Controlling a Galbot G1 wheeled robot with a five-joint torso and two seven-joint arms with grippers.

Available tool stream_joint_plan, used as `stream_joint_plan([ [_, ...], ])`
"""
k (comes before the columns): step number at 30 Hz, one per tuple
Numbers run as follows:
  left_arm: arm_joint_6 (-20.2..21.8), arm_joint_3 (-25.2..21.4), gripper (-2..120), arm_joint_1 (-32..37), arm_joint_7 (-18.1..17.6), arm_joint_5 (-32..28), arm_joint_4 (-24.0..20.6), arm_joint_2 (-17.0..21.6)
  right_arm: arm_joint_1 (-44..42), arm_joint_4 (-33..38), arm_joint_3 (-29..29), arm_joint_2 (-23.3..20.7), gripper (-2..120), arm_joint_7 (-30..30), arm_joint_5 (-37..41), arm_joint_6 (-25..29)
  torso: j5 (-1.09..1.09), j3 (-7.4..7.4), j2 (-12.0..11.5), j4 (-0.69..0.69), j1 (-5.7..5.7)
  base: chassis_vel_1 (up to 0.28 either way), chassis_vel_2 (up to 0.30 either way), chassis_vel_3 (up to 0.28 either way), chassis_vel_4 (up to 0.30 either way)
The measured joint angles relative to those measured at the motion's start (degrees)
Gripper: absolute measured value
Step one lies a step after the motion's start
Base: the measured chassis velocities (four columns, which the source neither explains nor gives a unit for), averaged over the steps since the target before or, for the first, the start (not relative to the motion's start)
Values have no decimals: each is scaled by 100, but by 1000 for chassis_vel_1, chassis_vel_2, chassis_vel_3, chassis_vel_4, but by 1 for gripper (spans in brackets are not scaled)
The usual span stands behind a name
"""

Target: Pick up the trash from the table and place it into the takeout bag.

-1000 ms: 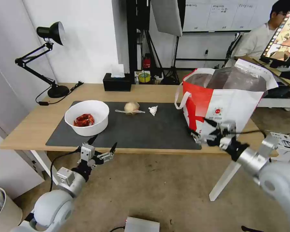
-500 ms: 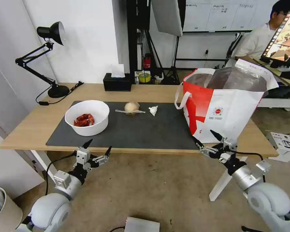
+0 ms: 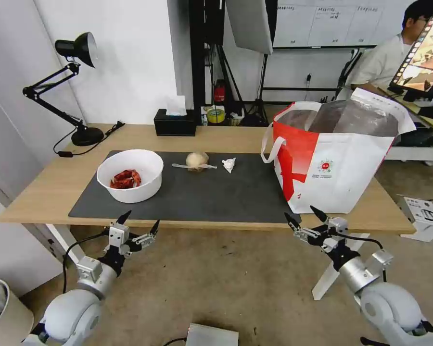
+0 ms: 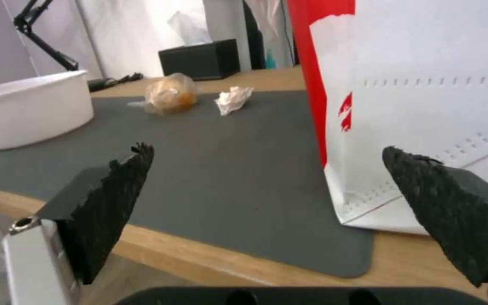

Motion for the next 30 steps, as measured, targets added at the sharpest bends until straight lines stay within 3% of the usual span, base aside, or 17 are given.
stream_joint_plan([
  [18, -44, -1, 100, -58, 1, -26, 16, 13, 243, 51, -373, 7, 100, 112, 22, -121, 0, 0, 0, -2, 0, 0, 0, 0, 0],
  [23, -45, -39, 100, -48, -5, -39, -59, 27, 907, 44, -1158, -17, 100, 319, 39, -382, 2, 0, 0, -1, 0, 0, 0, 0, 0],
  [26, -31, -64, 100, 14, -65, -28, -178, -3, 1950, -192, -2061, 55, 100, 645, 69, -694, 2, 1, 0, -1, 0, 0, 0, 0, 0],
  [30, -27, -88, 100, 79, -74, -5, -232, -50, 2548, -382, -2463, 111, 100, 891, 145, -812, -1, 1, 0, 3, 0, 0, 0, 0, 0],
])
